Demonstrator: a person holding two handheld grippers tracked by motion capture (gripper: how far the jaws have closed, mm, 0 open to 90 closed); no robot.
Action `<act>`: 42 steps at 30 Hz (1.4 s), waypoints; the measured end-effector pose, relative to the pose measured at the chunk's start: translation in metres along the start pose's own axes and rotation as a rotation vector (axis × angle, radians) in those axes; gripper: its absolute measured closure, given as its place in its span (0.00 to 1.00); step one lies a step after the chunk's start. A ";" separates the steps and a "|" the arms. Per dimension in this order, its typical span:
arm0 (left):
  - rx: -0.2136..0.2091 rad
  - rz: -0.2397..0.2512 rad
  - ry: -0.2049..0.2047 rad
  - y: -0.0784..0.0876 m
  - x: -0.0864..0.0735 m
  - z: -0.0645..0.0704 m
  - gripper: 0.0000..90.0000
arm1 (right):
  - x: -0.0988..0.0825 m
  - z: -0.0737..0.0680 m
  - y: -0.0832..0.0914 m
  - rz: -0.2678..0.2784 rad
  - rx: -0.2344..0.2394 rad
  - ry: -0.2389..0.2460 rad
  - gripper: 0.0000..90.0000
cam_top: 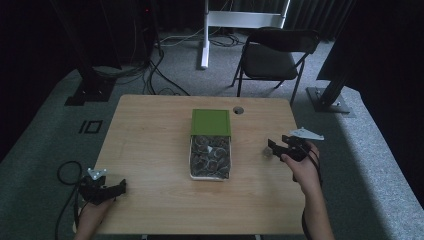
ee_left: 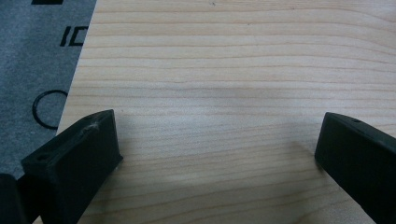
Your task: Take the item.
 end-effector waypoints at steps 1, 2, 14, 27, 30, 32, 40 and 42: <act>0.000 0.000 0.000 0.000 0.000 0.000 0.00 | -0.002 -0.001 0.001 -0.004 0.004 0.002 0.37; 0.000 0.000 0.000 0.000 0.000 0.000 0.00 | -0.004 -0.001 0.001 -0.003 0.002 0.008 0.34; 0.000 0.000 0.000 0.000 0.000 0.000 0.00 | -0.028 0.004 0.007 -0.016 0.003 0.010 0.25; 0.000 0.000 0.000 0.000 0.000 0.000 0.00 | -0.064 0.009 0.008 -0.045 0.004 0.010 0.20; 0.000 0.000 0.000 0.000 0.000 0.000 0.00 | -0.073 0.010 0.008 -0.051 0.006 0.004 0.18; 0.000 0.000 -0.001 0.000 0.000 0.000 0.00 | -0.078 0.011 0.009 -0.060 0.006 0.003 0.18; 0.001 0.000 0.000 0.000 0.000 0.000 0.00 | -0.098 0.013 0.011 -0.099 -0.029 0.017 0.18; 0.000 0.000 0.000 0.000 0.000 0.000 0.00 | -0.101 0.012 0.012 -0.102 -0.026 0.026 0.18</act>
Point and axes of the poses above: each handheld gripper's, and its own axes: y roughly backward along the jaws, x roughly out of its top, z roughly to its right, the point moved 1 cm from there along -y, roughly forward along the jaws, and after that the axes turned 7 degrees about -y, right-handed, at the moved point
